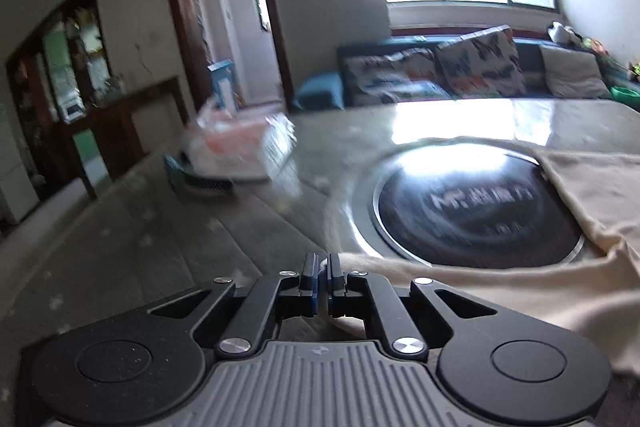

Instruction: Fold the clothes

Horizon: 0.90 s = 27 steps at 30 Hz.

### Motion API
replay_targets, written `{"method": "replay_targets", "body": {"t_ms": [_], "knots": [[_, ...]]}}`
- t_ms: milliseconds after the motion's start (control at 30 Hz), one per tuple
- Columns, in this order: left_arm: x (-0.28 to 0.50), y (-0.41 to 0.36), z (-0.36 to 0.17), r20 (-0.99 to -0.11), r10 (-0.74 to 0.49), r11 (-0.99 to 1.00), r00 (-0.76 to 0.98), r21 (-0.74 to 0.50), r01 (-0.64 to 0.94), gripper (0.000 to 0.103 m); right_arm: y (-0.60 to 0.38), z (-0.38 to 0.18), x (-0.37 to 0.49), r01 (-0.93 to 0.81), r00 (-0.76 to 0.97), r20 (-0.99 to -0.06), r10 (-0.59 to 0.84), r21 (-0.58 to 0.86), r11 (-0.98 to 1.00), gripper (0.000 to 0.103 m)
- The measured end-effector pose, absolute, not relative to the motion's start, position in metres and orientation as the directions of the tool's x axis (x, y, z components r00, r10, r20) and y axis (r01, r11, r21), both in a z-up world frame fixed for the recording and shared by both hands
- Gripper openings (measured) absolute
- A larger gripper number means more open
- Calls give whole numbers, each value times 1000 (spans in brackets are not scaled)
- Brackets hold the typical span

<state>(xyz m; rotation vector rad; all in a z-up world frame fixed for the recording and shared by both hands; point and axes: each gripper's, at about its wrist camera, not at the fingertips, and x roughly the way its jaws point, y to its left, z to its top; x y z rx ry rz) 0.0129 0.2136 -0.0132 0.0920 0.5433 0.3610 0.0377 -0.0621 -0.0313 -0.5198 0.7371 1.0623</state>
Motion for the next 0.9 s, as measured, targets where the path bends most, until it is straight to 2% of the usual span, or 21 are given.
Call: {"method": "replay_targets", "body": {"t_ms": [333,533,667,767,900], "knots": [[22,219,-21,-499,391,920,773,213,-328,5,-48,-49,27,-933,227,-769,597,4,359,61],[35,221,-30,-543,425,905,724,254,-340,9,-45,-49,15,-949,178,-762,622,33,313,61],[32,220,-21,-540,449,893,712,242,-380,12,-46,-45,8,-954,159,-753,639,49,295,59],[26,206,-6,-517,415,910,748,220,-353,17,-59,-35,8,-946,191,-732,654,40,322,59],[24,168,9,-509,285,959,812,154,-239,17,-87,-26,17,-909,269,-721,639,30,417,59]]}}
